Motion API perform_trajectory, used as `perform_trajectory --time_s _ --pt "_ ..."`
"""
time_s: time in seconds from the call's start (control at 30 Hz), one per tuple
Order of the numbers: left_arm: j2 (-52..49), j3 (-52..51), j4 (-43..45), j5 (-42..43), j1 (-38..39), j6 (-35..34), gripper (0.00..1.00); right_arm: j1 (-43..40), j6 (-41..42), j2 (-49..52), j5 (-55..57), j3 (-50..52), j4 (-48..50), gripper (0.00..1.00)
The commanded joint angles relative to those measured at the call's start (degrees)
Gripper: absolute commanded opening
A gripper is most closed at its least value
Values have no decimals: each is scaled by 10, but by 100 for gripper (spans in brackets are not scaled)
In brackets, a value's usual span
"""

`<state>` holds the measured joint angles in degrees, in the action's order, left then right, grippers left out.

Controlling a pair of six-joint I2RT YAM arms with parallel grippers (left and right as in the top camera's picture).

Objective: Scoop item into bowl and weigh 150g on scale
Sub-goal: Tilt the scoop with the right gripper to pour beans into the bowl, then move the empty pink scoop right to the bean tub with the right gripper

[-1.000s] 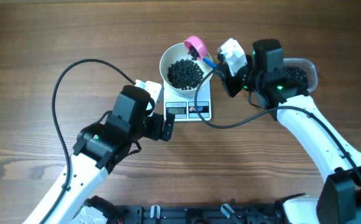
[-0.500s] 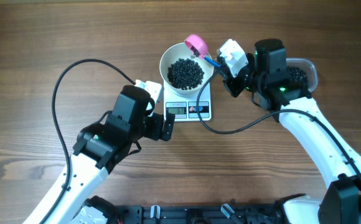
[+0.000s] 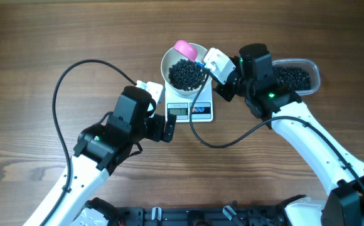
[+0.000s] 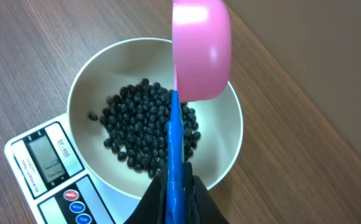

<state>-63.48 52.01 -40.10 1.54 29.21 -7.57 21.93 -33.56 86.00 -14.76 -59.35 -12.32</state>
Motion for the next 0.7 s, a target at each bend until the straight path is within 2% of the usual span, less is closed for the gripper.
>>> perform_trajectory --time_s 0.0,0.27,0.53,0.67 --pt "-1 2 0 -3 2 11 100 0 -4 -15 16 -3 4 4" --pt "-1 2 0 -3 2 11 100 -9 101 -15 -17 -3 5 4" --pt "-1 2 0 -3 2 11 100 -78 150 -15 -105 -3 35 4" --pt "-1 2 0 -3 2 11 100 -128 245 -16 -121 -3 56 4"
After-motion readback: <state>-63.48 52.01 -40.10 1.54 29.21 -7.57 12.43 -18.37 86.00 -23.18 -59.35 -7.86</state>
